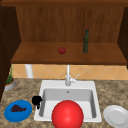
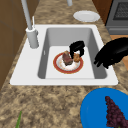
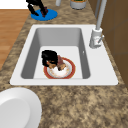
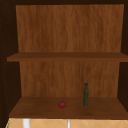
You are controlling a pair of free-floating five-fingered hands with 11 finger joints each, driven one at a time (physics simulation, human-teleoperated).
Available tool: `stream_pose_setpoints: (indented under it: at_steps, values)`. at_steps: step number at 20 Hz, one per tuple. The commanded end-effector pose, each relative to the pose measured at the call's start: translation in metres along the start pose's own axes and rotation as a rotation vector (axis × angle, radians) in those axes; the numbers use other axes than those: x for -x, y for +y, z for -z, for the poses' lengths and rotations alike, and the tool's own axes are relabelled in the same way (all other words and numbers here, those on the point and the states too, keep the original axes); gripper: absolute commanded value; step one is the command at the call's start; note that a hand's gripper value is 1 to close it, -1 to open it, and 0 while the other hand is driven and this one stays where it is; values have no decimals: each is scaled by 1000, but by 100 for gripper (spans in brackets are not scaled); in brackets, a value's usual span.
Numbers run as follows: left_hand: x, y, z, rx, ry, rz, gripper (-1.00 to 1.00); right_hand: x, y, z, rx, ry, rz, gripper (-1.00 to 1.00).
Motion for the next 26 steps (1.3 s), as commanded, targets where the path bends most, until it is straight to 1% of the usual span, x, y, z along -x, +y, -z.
stream_pose_setpoints:
  at_steps: [1, 5, 9, 11, 13, 16, 19, 22, 24, 26]
  values:
    - [0, 0, 0, 0, 0, 0, 0, 0, 10, 2, 13, -32, -26, 100]
    - [0, 0, 0, 0, 0, 0, 0, -4, 32, -4, 4, -56, -32, 100]
    - [0, 0, 0, 0, 0, 0, 0, -9, 47, -23, 9, -70, -30, 100]
    - [0, 0, 0, 0, 0, 0, 0, -8, 52, -21, 6, -72, -25, 100]
    - [0, 0, 0, 0, 0, 0, 0, -1, 45, -4, 36, -56, -9, 100]
    - [0, 0, 0, 0, 0, 0, 0, 10, 35, 3, 4, -56, 10, 100]
    - [0, 0, 0, 0, 0, 0, 0, 11, 25, 9, -32, -70, 52, 100]
    - [0, 0, 0, 0, 0, 0, 0, 14, 22, 15, -29, -73, 57, 100]
    - [0, 0, 0, 0, 0, 0, 0, 12, 28, 17, -47, -66, 55, 100]
    - [0, 0, 0, 0, 0, 0, 0, 19, 26, 25, -29, -67, 53, 100]
